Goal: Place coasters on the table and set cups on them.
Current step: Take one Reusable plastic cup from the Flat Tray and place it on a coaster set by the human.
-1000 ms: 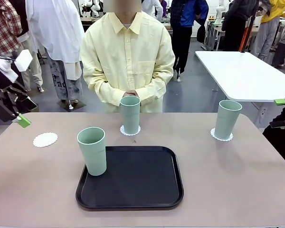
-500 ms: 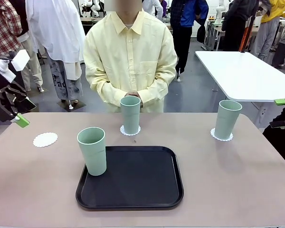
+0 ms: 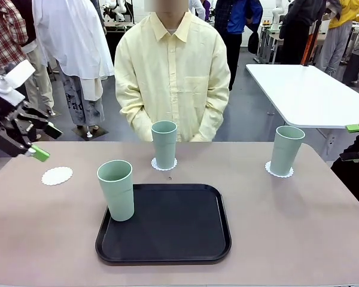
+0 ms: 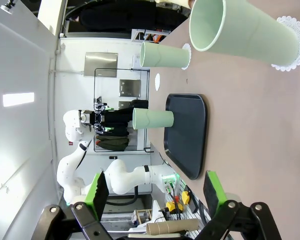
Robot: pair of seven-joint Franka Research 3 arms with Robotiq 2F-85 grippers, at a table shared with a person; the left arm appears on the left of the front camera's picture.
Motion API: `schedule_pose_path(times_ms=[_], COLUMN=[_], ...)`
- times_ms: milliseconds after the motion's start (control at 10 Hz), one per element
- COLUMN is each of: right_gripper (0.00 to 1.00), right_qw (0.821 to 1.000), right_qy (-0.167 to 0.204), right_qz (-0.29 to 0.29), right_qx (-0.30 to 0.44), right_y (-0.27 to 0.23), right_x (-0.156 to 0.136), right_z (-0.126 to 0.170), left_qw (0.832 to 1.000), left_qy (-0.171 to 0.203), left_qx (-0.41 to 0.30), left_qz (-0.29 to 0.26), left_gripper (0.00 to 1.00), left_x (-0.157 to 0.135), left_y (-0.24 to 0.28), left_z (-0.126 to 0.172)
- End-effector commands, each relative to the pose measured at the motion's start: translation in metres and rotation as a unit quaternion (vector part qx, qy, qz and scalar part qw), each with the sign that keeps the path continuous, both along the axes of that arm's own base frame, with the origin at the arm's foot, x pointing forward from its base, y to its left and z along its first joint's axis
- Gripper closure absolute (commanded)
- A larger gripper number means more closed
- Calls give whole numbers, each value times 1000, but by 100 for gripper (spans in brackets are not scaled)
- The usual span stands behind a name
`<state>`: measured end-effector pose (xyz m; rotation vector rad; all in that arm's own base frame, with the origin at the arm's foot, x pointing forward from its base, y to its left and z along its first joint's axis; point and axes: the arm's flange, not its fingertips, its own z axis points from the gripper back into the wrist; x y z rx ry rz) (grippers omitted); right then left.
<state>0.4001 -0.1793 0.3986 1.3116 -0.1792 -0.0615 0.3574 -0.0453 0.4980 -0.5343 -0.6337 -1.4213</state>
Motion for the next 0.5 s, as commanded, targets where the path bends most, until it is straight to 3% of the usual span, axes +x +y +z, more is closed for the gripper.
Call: schedule_pose_path(times_ms=[0, 200, 400], right_gripper=[0, 0, 0], right_qw=[1000, 1000, 1000], right_qy=[4, 4, 4], right_qz=[-3, -3, -3], right_qx=[0, 0, 0], right_y=[1, 1, 1], right_x=[-1, -1, -1], right_z=[3, 3, 3], left_qw=[994, 989, 987], left_qy=[2, -44, -46], left_qx=[-89, -116, -148], left_qz=[-63, -74, -38], left_gripper=[0, 0, 0], left_x=[7, 12, 7], left_y=[3, 1, 0], left_z=[-45, -87, -121])
